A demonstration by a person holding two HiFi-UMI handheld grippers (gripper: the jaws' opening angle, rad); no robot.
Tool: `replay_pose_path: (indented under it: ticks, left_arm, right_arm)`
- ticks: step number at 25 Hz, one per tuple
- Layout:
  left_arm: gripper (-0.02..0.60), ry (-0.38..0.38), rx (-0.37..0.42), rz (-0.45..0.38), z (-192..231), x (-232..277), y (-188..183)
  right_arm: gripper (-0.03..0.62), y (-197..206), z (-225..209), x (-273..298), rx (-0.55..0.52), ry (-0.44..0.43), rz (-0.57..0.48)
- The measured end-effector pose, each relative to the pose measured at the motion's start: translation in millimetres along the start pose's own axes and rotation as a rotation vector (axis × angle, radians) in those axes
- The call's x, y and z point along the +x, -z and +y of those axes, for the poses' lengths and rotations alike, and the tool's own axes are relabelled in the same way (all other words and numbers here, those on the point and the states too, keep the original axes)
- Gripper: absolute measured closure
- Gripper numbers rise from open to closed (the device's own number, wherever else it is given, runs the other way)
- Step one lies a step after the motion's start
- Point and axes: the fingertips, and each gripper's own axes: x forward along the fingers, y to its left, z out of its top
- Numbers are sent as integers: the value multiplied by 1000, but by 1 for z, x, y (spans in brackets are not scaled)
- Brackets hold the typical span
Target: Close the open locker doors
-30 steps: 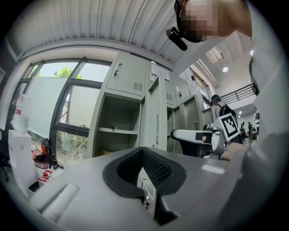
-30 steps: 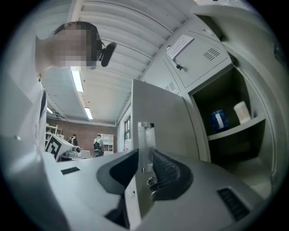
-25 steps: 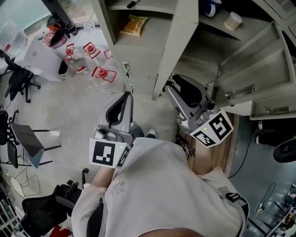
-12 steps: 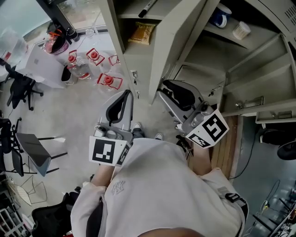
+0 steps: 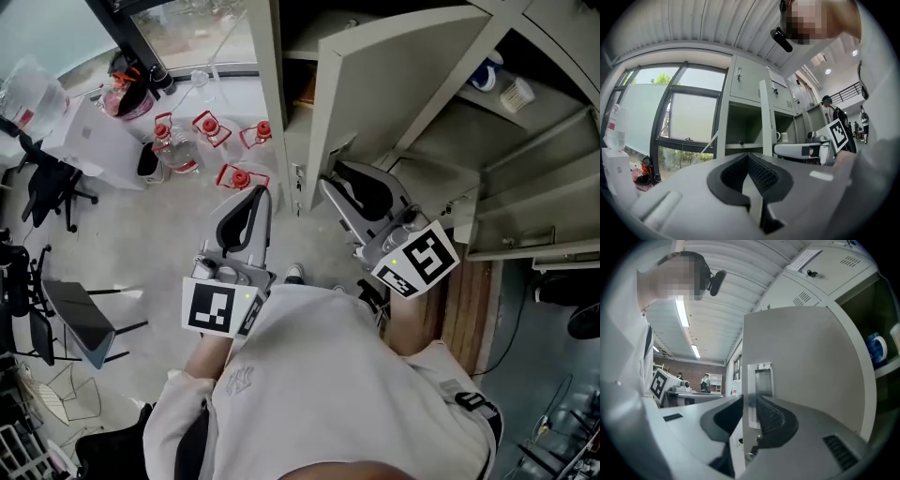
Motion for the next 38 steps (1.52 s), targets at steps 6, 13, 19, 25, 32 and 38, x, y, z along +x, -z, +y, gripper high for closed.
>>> replay_pose_path:
  ticks: [6, 13, 19, 25, 32, 38]
  left_arm:
    - [580, -10, 0, -3, 25, -1, 1]
    - [580, -10, -15, -2, 43, 1, 1]
    - [580, -18, -21, -4, 51, 1, 4]
    - [580, -21, -25, -7, 59, 0, 4]
    - [580, -25, -28, -8, 69, 3, 5]
    - [580, -28, -32, -7, 77, 6, 7]
  right_arm:
    - [508, 5, -11, 28, 5, 47, 5]
    - [508, 7, -28, 60, -21, 120, 28]
    - [508, 13, -49, 79, -40, 197, 30]
    - [508, 22, -72, 93, -53, 274, 52]
    - [508, 26, -92, 110, -82, 309, 71]
    - [508, 28, -105, 120, -89, 336, 78]
